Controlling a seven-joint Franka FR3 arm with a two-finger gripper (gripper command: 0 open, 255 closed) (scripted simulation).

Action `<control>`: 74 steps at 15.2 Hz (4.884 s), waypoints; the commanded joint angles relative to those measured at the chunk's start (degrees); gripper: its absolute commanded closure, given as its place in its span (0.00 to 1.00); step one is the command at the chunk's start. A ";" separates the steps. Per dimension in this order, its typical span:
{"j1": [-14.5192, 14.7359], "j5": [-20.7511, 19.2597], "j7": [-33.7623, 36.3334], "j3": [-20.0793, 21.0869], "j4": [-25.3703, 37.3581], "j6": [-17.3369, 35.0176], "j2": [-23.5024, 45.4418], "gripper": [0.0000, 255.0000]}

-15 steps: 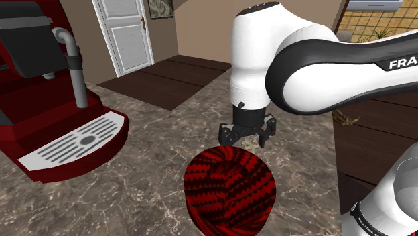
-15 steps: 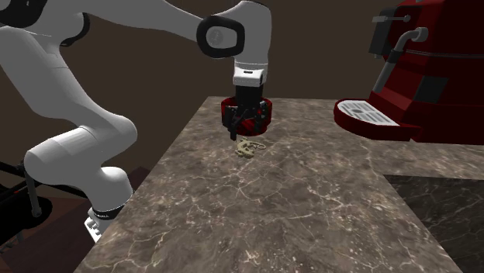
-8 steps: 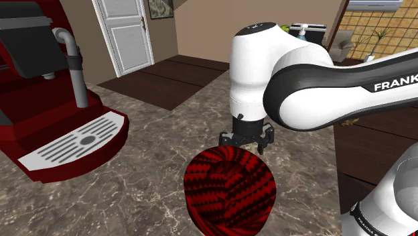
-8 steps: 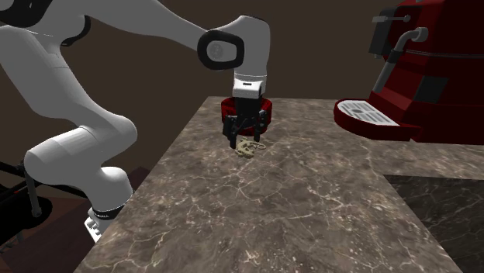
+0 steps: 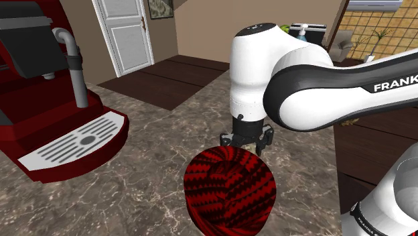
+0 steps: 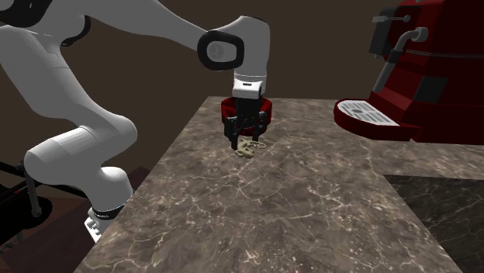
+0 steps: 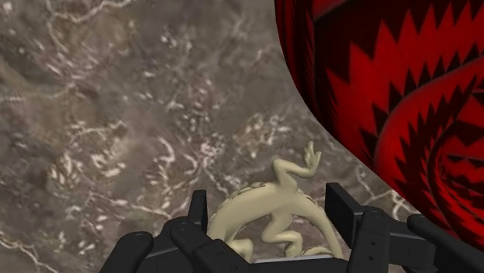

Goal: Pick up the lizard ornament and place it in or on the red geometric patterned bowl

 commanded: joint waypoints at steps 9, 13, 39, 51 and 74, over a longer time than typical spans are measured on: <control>0.03 0.03 -0.20 -0.38 1.14 -1.62 -0.52 1.00; 0.01 -0.02 -0.51 -1.07 3.60 -4.82 -1.30 1.00; -1.09 -1.74 -0.90 -3.72 23.19 -24.13 -0.93 1.00; 2.03 -0.97 19.31 12.09 34.15 -26.44 7.29 1.00; 2.99 0.55 18.51 12.53 21.58 -15.31 5.44 0.00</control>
